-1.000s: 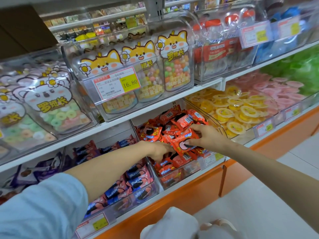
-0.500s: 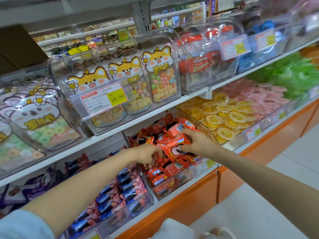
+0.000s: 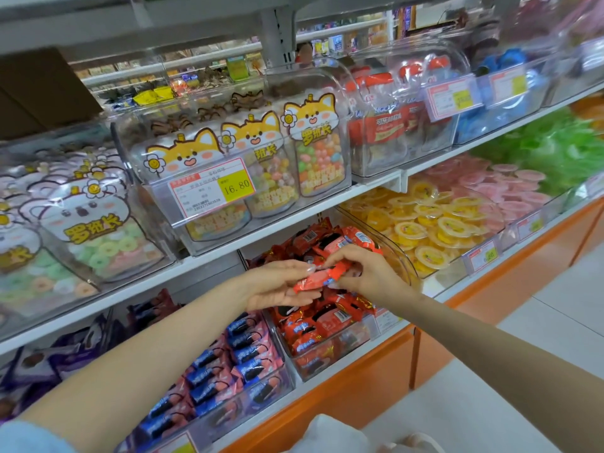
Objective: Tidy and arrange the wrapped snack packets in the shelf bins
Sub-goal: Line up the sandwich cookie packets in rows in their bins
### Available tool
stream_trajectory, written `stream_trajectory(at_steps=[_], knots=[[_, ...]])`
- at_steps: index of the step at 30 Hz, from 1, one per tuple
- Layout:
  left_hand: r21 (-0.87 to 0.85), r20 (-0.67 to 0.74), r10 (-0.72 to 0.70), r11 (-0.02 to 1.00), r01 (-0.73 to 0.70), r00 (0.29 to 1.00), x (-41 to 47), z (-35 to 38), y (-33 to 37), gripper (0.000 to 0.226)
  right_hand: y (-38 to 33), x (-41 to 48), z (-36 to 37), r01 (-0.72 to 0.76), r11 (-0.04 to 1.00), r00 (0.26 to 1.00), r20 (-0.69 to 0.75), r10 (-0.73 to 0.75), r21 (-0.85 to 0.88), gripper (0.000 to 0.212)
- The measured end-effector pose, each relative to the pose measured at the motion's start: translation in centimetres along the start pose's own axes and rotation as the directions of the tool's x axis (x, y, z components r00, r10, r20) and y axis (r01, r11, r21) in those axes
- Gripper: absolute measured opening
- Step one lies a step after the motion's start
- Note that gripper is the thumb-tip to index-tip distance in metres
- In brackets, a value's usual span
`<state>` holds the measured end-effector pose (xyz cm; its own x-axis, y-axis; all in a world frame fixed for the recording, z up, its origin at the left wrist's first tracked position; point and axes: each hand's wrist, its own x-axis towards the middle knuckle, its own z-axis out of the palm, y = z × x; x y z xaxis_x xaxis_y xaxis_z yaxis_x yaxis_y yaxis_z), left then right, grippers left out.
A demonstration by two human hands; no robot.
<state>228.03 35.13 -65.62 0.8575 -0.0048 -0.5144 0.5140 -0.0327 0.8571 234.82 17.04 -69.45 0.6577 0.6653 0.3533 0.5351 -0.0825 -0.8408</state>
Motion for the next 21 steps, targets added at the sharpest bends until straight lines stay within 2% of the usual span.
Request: stream_trajectory(at_steps=[3,5,7,9,11,12,13,15,17,18,21], knots=[[0.252,-0.021,0.075,0.965,-0.067,0.997,0.1,-0.1,-0.3,0.041,-0.4,0.1,-0.2,-0.188,0.967,0.981,-0.004,0.191,0.174,0.015],[0.347,-0.029,0.187,0.923,-0.166,0.982,0.1,-0.1,-0.3,0.036,-0.6,0.3,-0.1,-0.271,0.938,0.961,0.003,0.277,0.216,0.012],[0.524,-0.037,0.3,0.818,-0.237,0.953,0.3,-0.3,-0.4,0.03,-0.6,0.5,0.2,-0.3,0.92,0.951,0.01,0.308,0.252,0.019],[0.649,-0.065,0.351,0.726,-0.228,0.934,0.6,-0.8,-0.4,0.028,0.0,0.7,0.6,-0.286,0.931,0.957,0.008,0.292,0.229,0.026],[0.774,-0.105,0.376,0.613,-0.162,0.921,0.9,-1.5,-0.1,0.027,0.8,0.8,0.8,-0.242,0.967,0.97,-0.012,0.243,0.085,0.026],[0.846,-0.117,0.376,0.522,-0.106,0.919,1.0,-1.9,0.1,0.027,1.2,0.7,0.8,-0.214,0.977,0.977,-0.005,0.214,0.007,0.023],[0.907,-0.128,0.363,0.419,-0.039,0.923,1.2,-2.2,0.2,0.027,1.7,0.7,0.8,-0.183,0.981,0.982,0.034,0.185,-0.062,0.019],[0.968,-0.152,0.324,0.238,0.075,0.934,1.5,-2.5,0.1,0.028,2.3,0.7,0.7,-0.093,0.966,0.967,0.208,0.145,-0.241,0.016],[0.981,-0.165,0.285,0.145,0.127,0.944,2.1,-2.5,-0.5,0.031,1.9,0.8,0.9,0.074,0.879,0.906,0.4,0.139,-0.472,0.021],[0.984,-0.159,0.275,0.121,0.13,0.948,2.5,-2.5,-0.9,0.031,2.0,1.0,1.0,0.163,0.813,0.883,0.45,0.132,-0.559,0.029],[0.987,-0.144,0.258,0.111,0.119,0.955,3.4,-2.6,-1.6,0.032,2.4,1.5,1.8,0.285,0.621,0.849,0.493,0.19,-0.73,0.045]])
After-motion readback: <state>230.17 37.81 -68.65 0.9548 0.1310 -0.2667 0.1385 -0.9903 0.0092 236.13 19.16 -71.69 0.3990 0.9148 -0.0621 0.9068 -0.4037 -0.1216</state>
